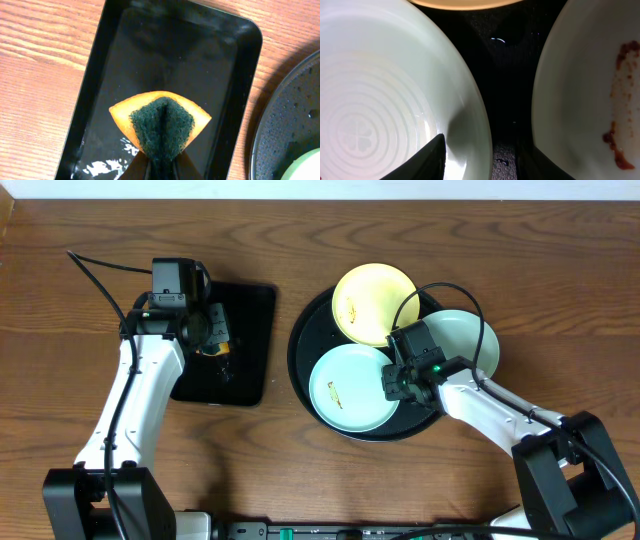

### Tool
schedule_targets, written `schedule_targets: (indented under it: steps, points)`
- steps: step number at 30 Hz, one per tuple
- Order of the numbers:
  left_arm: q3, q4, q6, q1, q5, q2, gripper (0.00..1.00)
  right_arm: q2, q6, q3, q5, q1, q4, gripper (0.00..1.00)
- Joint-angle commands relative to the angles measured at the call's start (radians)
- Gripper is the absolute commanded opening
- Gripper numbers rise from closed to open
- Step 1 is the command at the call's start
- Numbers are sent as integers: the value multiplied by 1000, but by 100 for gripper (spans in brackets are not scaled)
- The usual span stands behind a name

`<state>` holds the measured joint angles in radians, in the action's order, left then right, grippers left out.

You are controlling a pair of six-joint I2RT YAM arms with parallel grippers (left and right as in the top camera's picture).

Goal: Clean dirty plates on tray and stack at the side
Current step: 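Lift the sponge with the left gripper and turn it edge-down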

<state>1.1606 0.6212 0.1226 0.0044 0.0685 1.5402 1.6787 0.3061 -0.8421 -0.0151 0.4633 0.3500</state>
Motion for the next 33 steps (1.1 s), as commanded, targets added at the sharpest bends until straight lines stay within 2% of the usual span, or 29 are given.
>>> schedule_targets:
  steps: [1,5,7,9,10,12,20,22,23,30,33]
  points:
    - [17,4,-6,-1,-5,3,7,10,3,5,-1,9,1,43]
    - [17,11,-6,-1,-5,3,7,10,3,5,-1,10,0,40]
    - [16,12,-6,-1,-5,3,7,10,3,5,-1,9,0,34]
    - [14,13,-6,-1,-5,3,7,10,3,5,-1,10,0,21]
    - [14,14,-6,-1,-5,3,7,10,3,5,-1,10,0,12]
    - [12,16,-6,-1,-5,3,8,10,3,5,-1,9,0,1]
    - [-10,14,-6,-1,-5,14,7,10,12,5,-1,10,-2,1]
    - [-11,14,-6,-1,-5,21,7,10,12,5,-1,10,-2,10]
    - [-11,13,-6,-1,-5,28,7,10,12,5,-1,10,-2,11]
    - [-11,-10,-6,-1,-5,35,7,10,11,5,-1,10,-3,12]
    - [-11,-9,29,-1,13,35,7,10,12,5,-1,9,-3,14]
